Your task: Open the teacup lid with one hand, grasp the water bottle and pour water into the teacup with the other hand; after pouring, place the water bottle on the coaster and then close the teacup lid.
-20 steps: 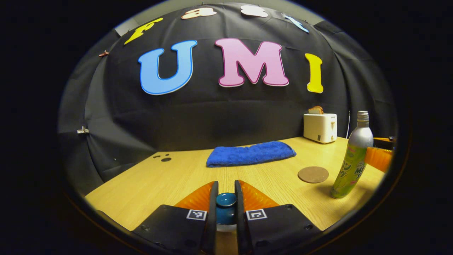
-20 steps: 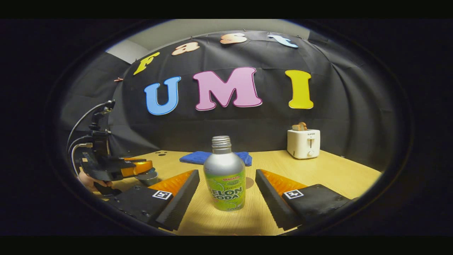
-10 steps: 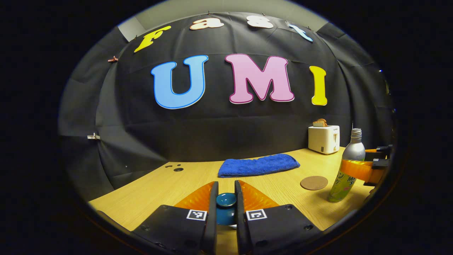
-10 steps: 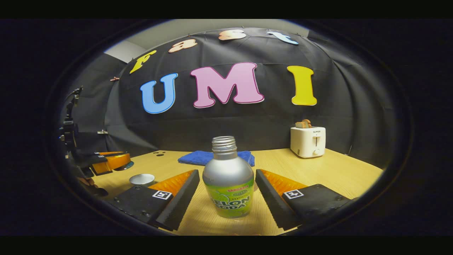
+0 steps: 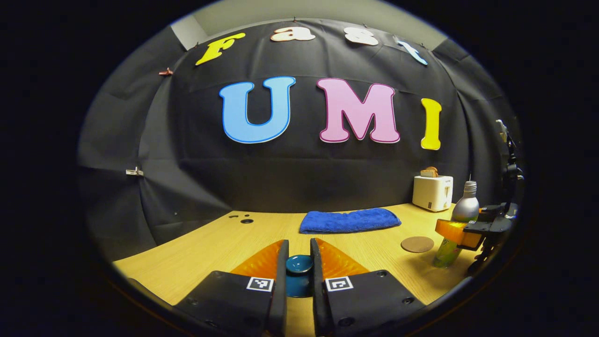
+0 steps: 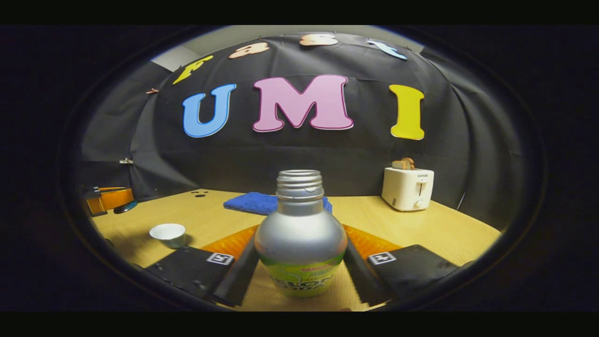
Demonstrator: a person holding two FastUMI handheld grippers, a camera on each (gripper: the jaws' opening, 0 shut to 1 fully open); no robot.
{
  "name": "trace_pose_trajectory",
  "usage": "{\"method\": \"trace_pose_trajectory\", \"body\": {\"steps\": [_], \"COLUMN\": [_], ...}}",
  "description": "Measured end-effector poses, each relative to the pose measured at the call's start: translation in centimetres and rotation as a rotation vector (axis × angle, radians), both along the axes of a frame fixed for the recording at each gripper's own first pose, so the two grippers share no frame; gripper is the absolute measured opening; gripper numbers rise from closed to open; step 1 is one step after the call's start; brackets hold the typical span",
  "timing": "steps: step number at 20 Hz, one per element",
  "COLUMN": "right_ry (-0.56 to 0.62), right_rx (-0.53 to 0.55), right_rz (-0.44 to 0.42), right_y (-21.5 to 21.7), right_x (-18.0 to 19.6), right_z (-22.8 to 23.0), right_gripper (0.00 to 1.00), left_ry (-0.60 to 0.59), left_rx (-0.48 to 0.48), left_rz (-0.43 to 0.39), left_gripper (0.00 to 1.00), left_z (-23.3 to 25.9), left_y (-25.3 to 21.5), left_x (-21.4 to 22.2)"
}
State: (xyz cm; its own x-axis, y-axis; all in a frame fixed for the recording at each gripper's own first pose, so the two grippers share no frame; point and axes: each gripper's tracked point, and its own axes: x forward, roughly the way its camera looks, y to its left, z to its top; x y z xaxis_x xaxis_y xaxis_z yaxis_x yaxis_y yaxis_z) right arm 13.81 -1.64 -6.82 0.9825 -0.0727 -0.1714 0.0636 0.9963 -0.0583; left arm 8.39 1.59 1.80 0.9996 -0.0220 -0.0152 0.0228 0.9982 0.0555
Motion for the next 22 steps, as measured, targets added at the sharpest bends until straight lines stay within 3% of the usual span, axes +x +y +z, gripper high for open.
{"method": "trace_pose_trajectory", "body": {"steps": [1, 5, 9, 16, 22], "right_ry": [0.001, 0.013, 0.041, -0.002, -0.001], "right_rx": [-0.001, -0.043, -0.176, -0.513, -0.793], "right_rz": [0.001, 0.028, 0.072, 0.133, 0.239], "right_y": [0.1, 0.7, 1.7, 3.8, 8.0], "right_x": [0.1, 0.6, 0.8, 3.1, 5.3], "right_z": [-0.1, -0.1, 0.3, 3.0, 1.7], "right_gripper": [0.85, 0.83, 0.81, 0.81, 0.81], "left_ry": [0.002, 0.011, 0.005, -0.011, -0.009], "left_rx": [-0.002, -0.022, -0.027, -0.038, -0.039], "left_rz": [0.004, 0.011, 0.01, 0.006, 0.002], "left_gripper": [0.26, 0.26, 0.26, 0.26, 0.27], "left_z": [-0.2, -0.6, -0.6, -0.4, -0.5], "left_y": [0.4, 1.1, 1.7, 3.0, 4.8], "left_x": [-0.2, -0.9, -1.5, -2.3, -3.3]}}
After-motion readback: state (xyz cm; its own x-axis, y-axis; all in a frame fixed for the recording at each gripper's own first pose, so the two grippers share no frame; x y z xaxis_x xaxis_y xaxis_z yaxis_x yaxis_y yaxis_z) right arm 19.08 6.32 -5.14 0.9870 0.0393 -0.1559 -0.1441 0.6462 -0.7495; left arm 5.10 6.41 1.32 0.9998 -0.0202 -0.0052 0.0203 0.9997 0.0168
